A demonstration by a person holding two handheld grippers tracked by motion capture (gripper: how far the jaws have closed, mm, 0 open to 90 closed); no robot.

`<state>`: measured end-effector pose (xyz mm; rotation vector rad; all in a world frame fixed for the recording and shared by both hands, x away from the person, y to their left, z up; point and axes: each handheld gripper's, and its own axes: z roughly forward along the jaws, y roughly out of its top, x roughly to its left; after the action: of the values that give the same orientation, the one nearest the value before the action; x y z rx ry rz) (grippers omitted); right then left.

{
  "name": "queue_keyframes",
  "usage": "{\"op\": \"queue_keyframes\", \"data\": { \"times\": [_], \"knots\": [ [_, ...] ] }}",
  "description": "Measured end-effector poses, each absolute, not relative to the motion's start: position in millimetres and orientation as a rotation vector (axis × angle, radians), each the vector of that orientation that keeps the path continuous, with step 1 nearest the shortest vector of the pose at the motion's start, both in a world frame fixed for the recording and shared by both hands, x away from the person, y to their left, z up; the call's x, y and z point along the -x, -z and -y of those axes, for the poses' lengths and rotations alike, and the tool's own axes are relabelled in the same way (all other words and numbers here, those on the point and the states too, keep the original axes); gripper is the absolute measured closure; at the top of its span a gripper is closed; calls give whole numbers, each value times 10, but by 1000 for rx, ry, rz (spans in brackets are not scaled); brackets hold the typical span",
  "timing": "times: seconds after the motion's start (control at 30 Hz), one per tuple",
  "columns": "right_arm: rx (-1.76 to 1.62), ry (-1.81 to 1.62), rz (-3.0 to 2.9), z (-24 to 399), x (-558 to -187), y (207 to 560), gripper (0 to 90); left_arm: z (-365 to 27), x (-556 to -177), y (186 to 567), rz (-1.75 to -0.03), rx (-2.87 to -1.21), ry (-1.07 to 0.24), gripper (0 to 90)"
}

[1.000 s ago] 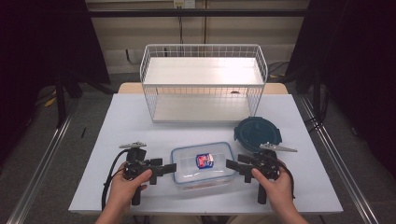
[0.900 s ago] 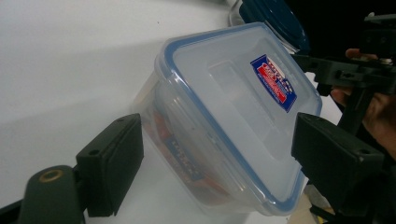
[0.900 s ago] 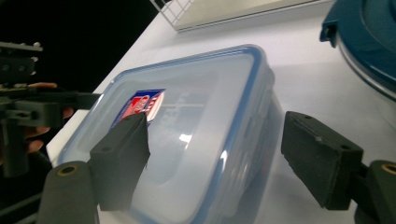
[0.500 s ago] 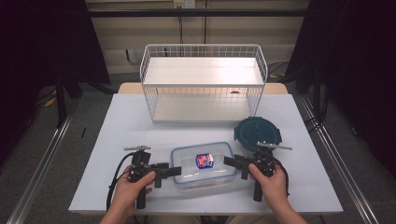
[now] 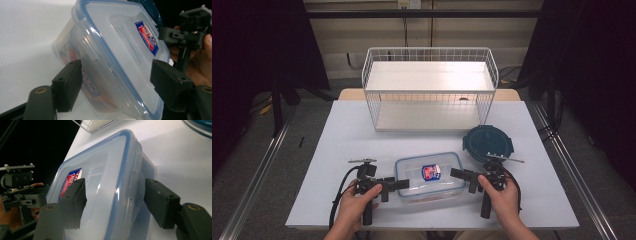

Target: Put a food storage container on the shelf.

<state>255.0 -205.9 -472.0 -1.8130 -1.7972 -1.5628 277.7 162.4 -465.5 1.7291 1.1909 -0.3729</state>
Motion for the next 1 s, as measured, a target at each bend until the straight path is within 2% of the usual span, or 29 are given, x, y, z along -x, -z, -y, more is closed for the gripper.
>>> {"op": "queue_keyframes", "data": {
  "times": [0.47, 0.7, 1.0],
  "knots": [
    [1850, 1601, 1618, 2152, -2514, 4694, 500, -1675, -2755, 4664, -1290, -1616, 434, 371],
    [1874, 1646, 1538, 2167, -2483, 4683, 543, -1715, -2731, 4642, -1334, -1559, 472, 451],
    [1867, 1690, 1480, 2192, -2464, 4649, 560, -1735, -2667, 4602, -1339, -1516, 456, 516]
  ]
}}
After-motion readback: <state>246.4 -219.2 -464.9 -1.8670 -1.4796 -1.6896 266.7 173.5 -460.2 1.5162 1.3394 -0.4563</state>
